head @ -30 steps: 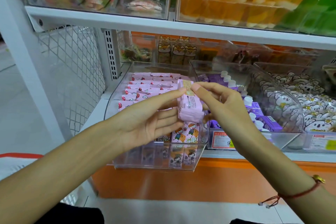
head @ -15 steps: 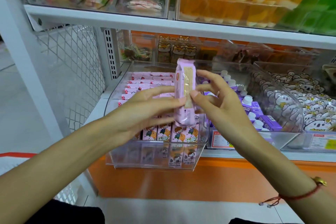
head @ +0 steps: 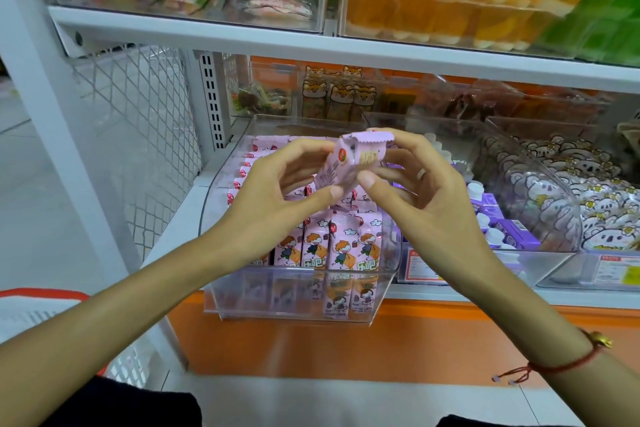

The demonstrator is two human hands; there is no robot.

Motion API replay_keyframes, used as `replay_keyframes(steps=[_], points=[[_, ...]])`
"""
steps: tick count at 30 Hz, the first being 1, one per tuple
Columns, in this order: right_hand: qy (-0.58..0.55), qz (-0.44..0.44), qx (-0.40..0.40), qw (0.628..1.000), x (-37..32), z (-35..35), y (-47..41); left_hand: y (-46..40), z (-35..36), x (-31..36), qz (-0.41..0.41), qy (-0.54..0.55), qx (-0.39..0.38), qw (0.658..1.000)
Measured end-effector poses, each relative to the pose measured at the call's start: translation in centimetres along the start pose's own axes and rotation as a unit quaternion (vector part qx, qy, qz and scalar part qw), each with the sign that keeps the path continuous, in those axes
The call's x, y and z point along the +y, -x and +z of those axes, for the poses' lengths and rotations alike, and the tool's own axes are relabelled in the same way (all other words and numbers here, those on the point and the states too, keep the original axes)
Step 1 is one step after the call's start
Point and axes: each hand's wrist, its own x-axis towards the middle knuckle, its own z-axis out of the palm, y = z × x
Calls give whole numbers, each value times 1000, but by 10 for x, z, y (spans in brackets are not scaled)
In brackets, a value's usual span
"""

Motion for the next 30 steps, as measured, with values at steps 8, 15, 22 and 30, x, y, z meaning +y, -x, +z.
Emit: replay_keyframes(steps=[8, 15, 22, 30], points=[[2, -16, 77, 997, -3, 10, -1, 5, 15, 13, 4, -76, 59, 995], [91, -6, 45, 995, -1, 3, -1, 3, 15, 14, -106, 22, -41, 993], [202, -22, 0, 979, 4, 7, 5, -1, 4, 14, -187, 198, 97, 957], [177, -67, 24, 982, 3, -6, -3, -3, 3, 12, -219, 304, 110, 921]])
